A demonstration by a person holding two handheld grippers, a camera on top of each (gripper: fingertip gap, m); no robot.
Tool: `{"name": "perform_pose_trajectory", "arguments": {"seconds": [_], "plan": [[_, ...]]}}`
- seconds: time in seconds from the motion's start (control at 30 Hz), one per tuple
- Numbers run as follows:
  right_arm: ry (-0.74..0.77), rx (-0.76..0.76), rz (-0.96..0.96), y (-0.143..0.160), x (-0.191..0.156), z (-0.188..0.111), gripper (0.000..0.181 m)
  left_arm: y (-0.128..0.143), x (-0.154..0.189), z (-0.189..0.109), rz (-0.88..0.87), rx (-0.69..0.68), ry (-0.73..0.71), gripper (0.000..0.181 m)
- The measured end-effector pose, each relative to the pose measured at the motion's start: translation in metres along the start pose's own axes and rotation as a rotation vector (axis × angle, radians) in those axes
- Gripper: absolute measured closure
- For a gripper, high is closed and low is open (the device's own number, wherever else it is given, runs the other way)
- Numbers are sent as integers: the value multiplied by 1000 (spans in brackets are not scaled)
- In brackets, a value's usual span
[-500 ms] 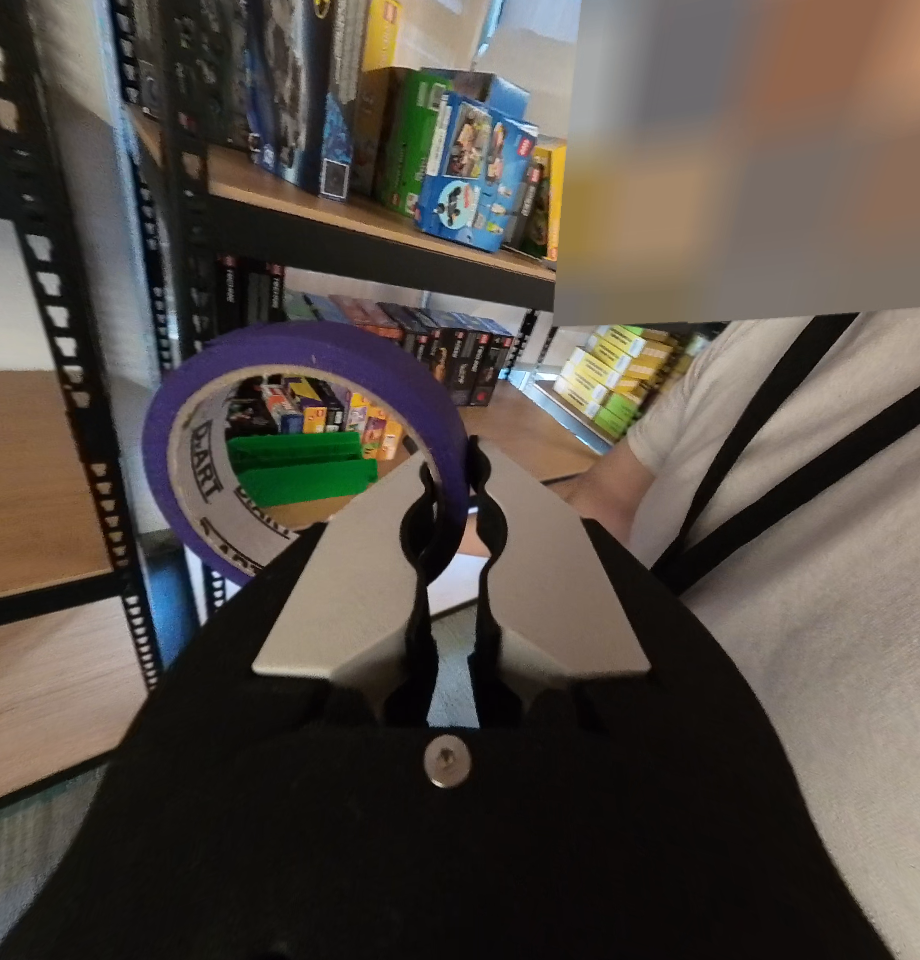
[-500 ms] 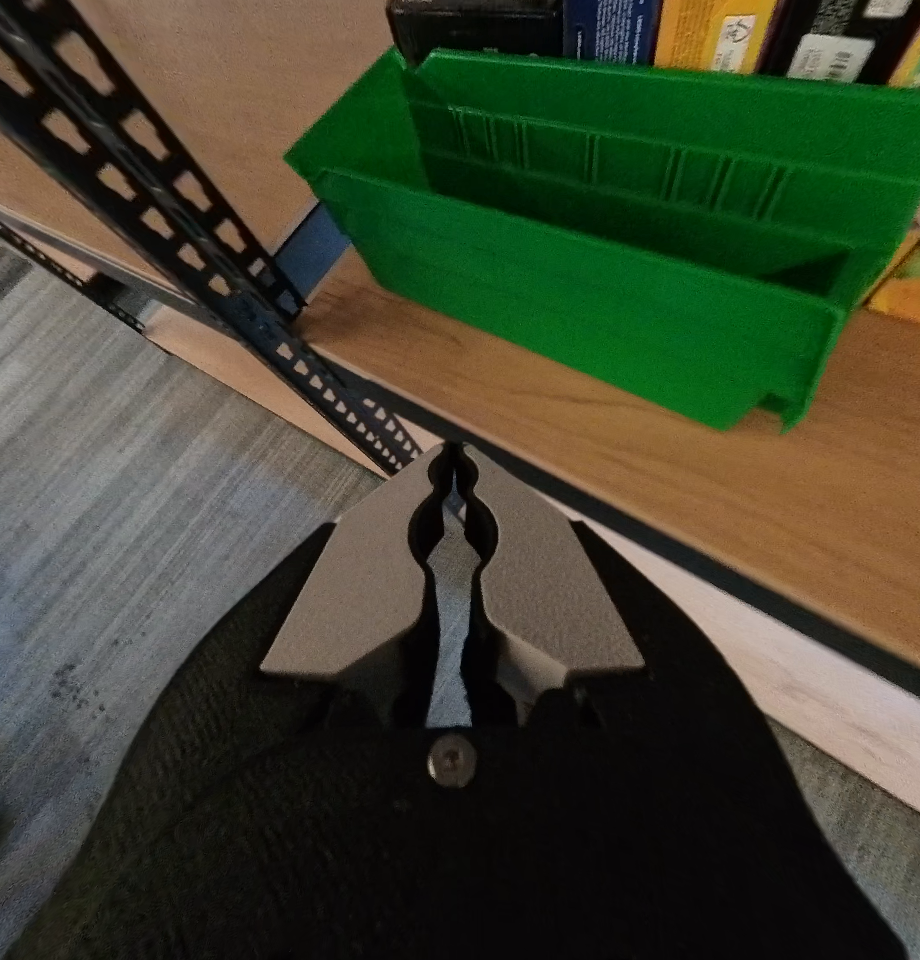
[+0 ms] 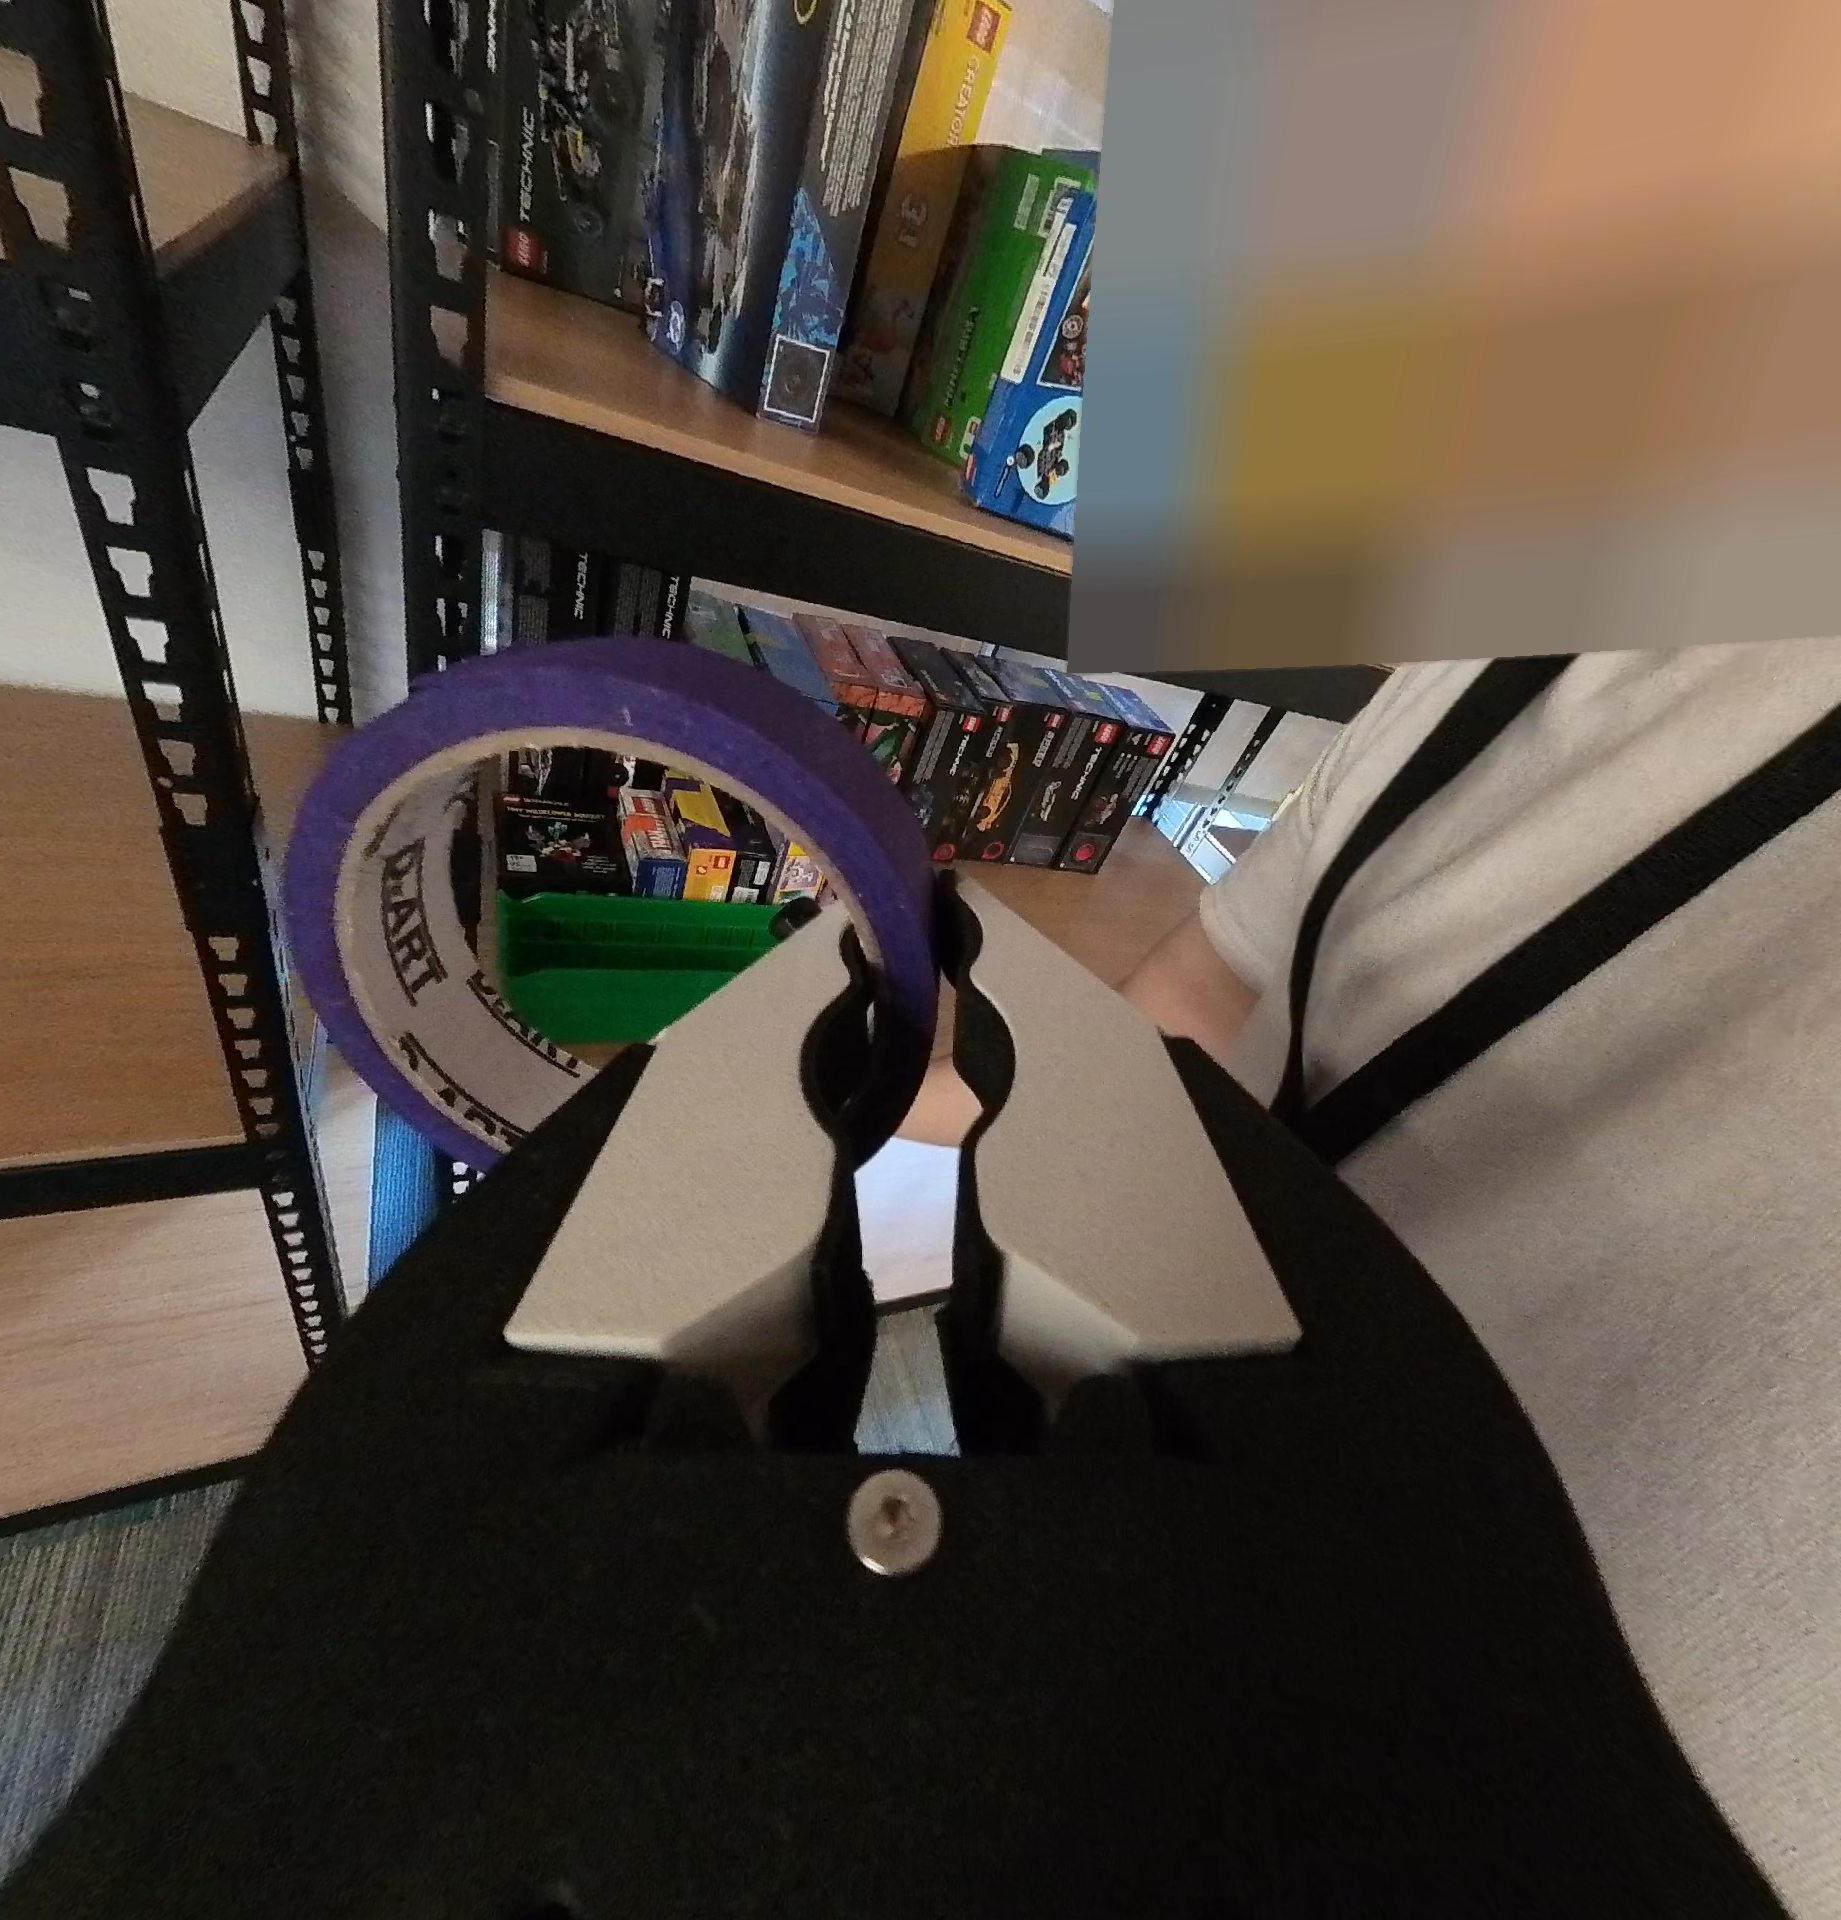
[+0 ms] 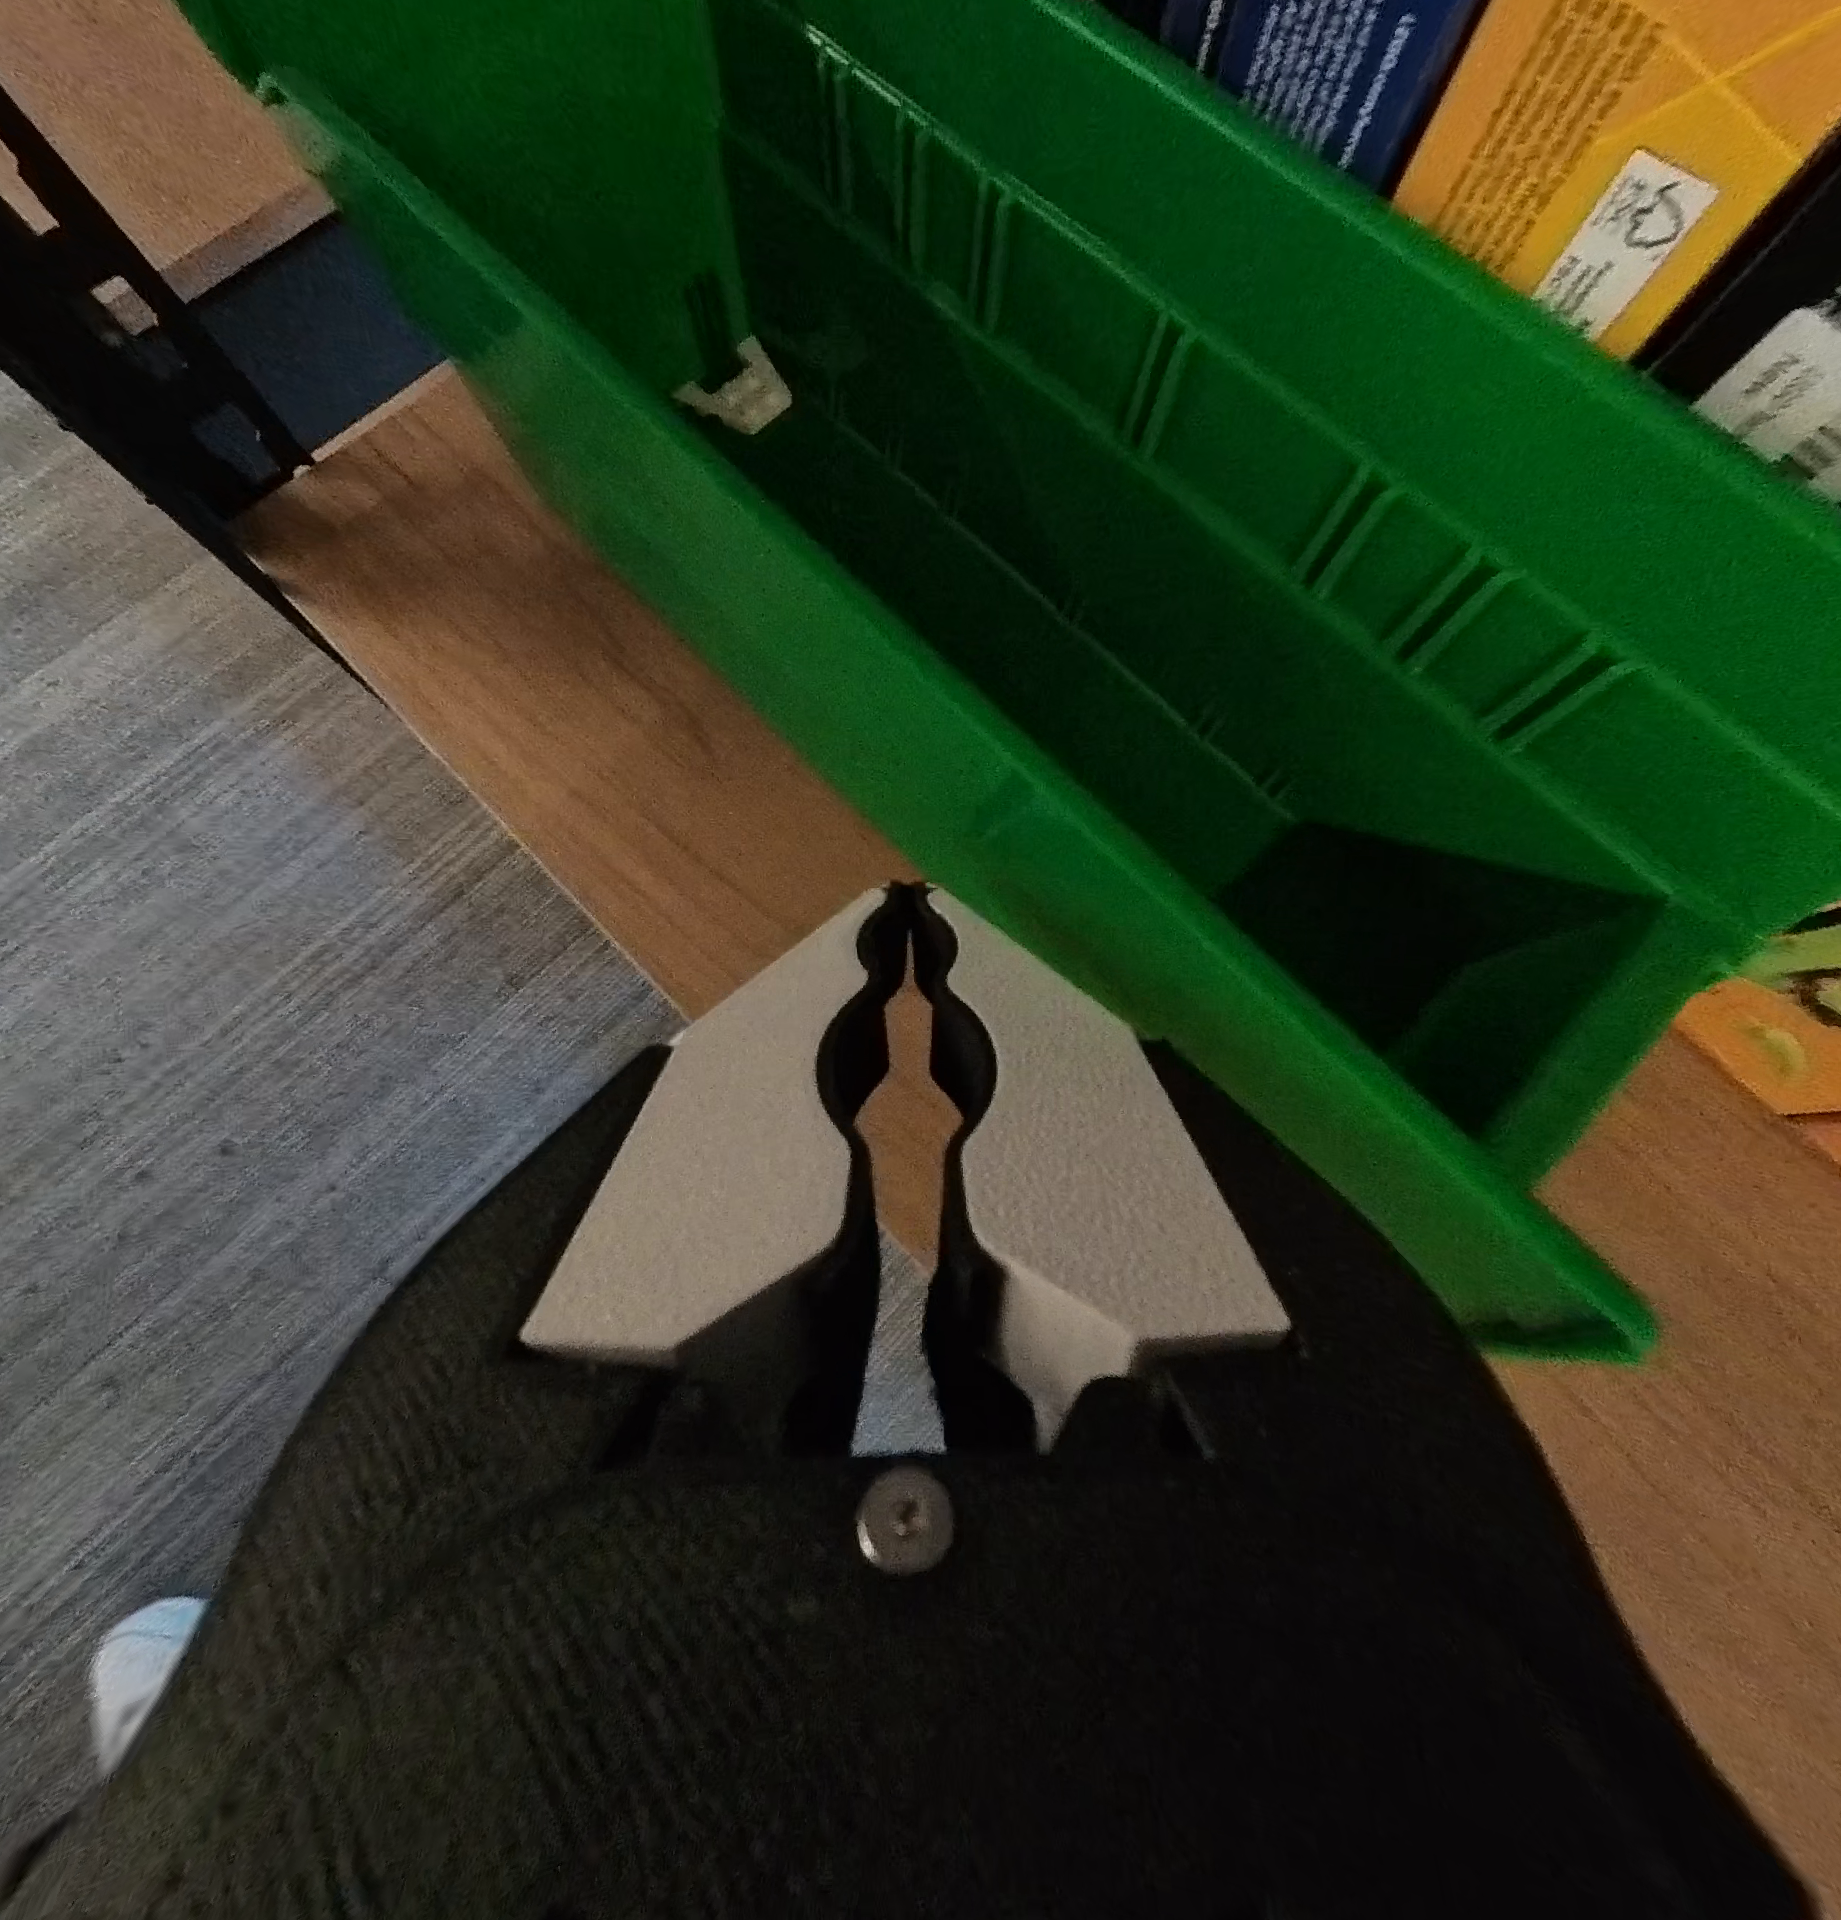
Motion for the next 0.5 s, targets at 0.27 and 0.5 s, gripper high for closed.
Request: {"name": "perform_pose_trajectory", "arguments": {"seconds": [0.27, 0.5], "plan": [[-135, -35, -61, -19, -10, -26, 181, -4, -9, -14, 28, -7, 86, 175], [-65, 336, 78, -18, -100, -167, 181, 9, -59, -66, 34, 26, 309, 175]]}}
Point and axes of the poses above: each gripper's, where its closed fingertips meet, z out along the fingers, y out of its underside, x = y × z across the jaws, the point moved 10 cm from there along -z, back along the fingers, and after that the axes turned 3 degrees about -y, right-handed, at the moved point
